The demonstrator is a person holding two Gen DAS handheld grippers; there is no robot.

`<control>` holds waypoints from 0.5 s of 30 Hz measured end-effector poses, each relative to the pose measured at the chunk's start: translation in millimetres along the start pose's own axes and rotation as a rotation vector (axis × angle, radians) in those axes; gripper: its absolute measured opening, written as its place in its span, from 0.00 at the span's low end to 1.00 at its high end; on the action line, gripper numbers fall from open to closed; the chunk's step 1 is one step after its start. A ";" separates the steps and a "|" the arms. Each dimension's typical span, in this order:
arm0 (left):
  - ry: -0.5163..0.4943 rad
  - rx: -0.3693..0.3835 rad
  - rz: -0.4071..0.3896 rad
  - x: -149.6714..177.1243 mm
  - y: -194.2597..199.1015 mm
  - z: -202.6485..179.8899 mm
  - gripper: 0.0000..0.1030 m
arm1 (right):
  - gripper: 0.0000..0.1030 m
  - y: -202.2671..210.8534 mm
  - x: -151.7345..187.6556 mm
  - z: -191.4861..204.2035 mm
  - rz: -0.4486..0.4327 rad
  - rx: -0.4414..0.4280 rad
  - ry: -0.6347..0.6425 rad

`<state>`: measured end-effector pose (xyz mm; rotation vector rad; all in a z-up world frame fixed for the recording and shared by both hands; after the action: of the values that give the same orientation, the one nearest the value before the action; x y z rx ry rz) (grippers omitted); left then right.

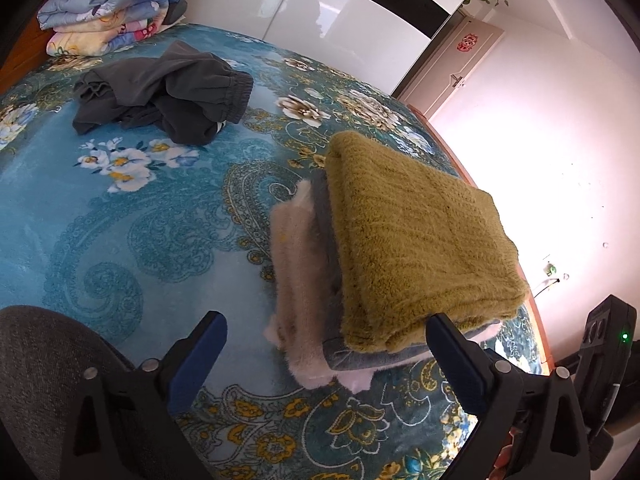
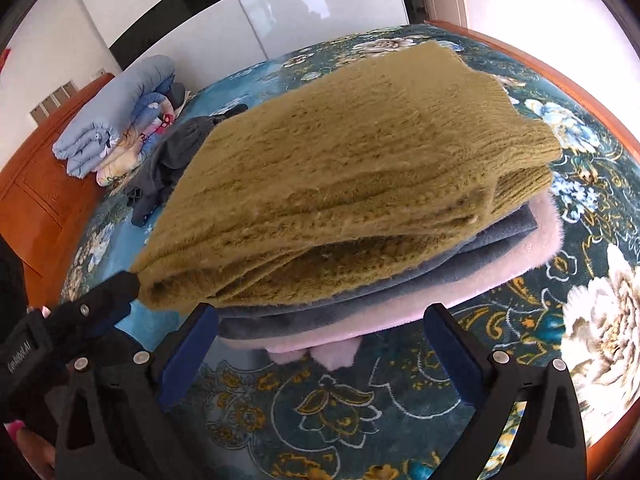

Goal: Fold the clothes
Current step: 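Open both grippers and withdraw them from the stacked vest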

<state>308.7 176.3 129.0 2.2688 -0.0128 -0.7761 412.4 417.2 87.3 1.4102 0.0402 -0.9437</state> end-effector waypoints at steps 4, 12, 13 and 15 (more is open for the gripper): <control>0.007 0.009 0.024 1.4 -3.4 2.4 1.00 | 0.99 -2.2 3.8 3.1 0.023 0.020 -0.011; 0.001 -0.033 0.108 10.0 -21.4 1.2 1.00 | 0.99 -11.8 9.9 6.6 0.052 0.115 0.009; 0.000 -0.038 0.118 11.1 -23.6 1.1 1.00 | 0.99 -12.1 9.3 6.7 0.051 0.131 0.012; -0.002 -0.048 0.139 13.3 -28.1 0.8 1.00 | 0.99 -11.9 8.3 7.4 0.049 0.155 0.024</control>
<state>313.3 193.5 103.5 2.1954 -0.1498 -0.6973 407.3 408.1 74.9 1.5587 -0.0504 -0.9043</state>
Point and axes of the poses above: each gripper's, at about its wrist camera, not at the fingertips, and y roughly against the way its jaws point, z to its left, x to its underside, the point moved 2 cm from there along -y, roughly the way its jaws point, and after that the axes turned 7 degrees about x, right-handed, at the moved point
